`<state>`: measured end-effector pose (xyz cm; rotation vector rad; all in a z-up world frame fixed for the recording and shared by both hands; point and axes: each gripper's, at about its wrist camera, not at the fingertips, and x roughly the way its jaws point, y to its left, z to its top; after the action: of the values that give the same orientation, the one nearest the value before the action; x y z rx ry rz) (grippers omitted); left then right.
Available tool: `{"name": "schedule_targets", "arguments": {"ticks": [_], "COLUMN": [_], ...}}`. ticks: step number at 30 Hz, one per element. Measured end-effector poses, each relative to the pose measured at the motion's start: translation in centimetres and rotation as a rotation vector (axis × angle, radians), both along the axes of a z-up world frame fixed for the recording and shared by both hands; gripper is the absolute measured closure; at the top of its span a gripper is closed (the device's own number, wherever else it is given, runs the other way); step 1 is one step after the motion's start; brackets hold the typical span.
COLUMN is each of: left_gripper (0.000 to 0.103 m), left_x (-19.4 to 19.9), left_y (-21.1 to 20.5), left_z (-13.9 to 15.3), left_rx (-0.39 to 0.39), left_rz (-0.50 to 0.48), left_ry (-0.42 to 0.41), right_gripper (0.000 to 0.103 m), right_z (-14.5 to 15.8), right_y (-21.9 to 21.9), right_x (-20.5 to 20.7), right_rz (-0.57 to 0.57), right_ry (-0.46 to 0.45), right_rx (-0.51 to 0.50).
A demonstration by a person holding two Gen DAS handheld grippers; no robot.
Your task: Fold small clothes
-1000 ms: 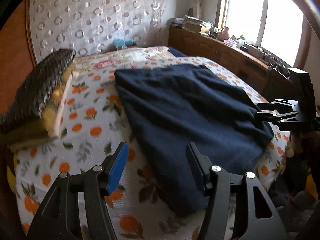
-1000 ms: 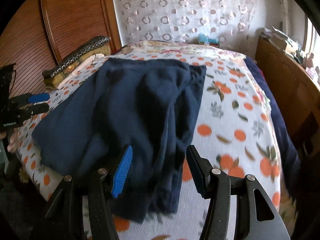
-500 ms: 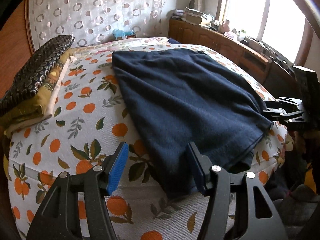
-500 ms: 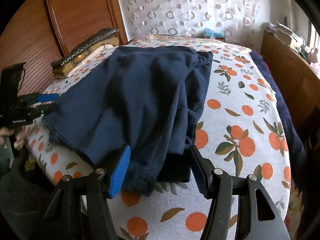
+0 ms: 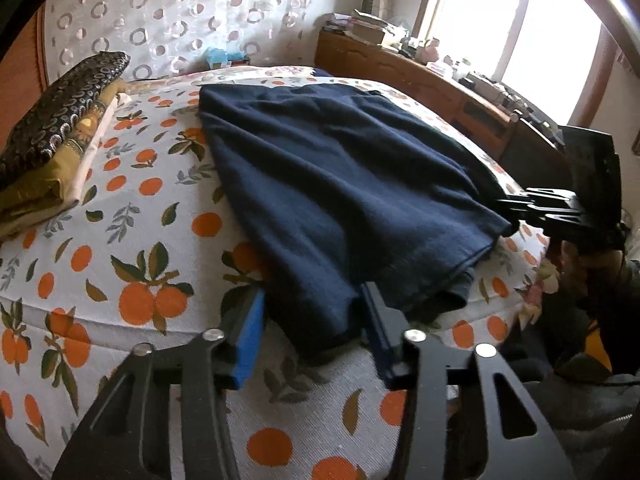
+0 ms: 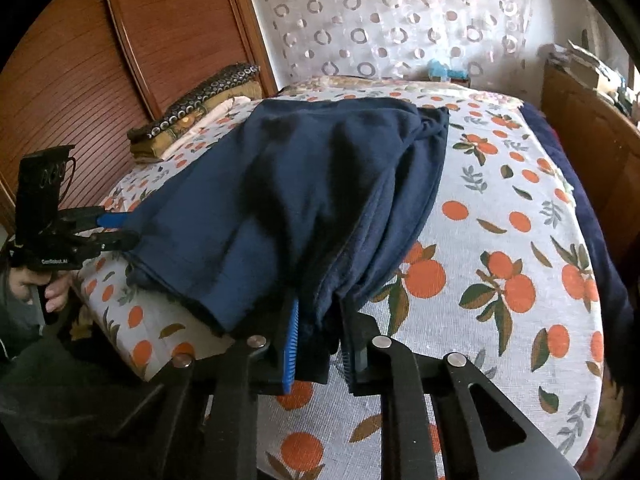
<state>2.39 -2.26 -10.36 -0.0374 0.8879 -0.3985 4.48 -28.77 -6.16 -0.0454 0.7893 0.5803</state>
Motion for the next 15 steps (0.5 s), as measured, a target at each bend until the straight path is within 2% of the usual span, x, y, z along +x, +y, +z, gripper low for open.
{"name": "schedule_targets", "arguments": {"ticks": [1,3,4,12,15], "left_gripper": [0.066,0.085,0.088,0.089,0.089], "left_x": [0.0,0.1,0.1,3.0,5.5], "left_y": [0.0,0.1,0.1,0.4,0.5], "left_z": [0.0,0.2,0.6,7.7,9.7], "left_rx": [-0.012,-0.041,-0.043,-0.065,-0.076], "left_rz": [-0.003,-0.012,-0.013,0.005,0.024], "left_ry": [0.004,0.014,0.001,-0.179,-0.220], "right_gripper": [0.087,0.088,0.088,0.089,0.089], "right_z": [0.0,0.2,0.5,5.8,7.0], "right_y": [0.1,-0.1,-0.1,-0.4,-0.7], "right_x": [-0.2,-0.3,-0.4,1.6,3.8], "right_rz": [-0.003,-0.008,-0.006,-0.007,-0.028], "right_ry": [-0.003,-0.008,-0.016,-0.158,-0.169], "right_rx": [0.002,0.018,0.025,0.106,0.151]}}
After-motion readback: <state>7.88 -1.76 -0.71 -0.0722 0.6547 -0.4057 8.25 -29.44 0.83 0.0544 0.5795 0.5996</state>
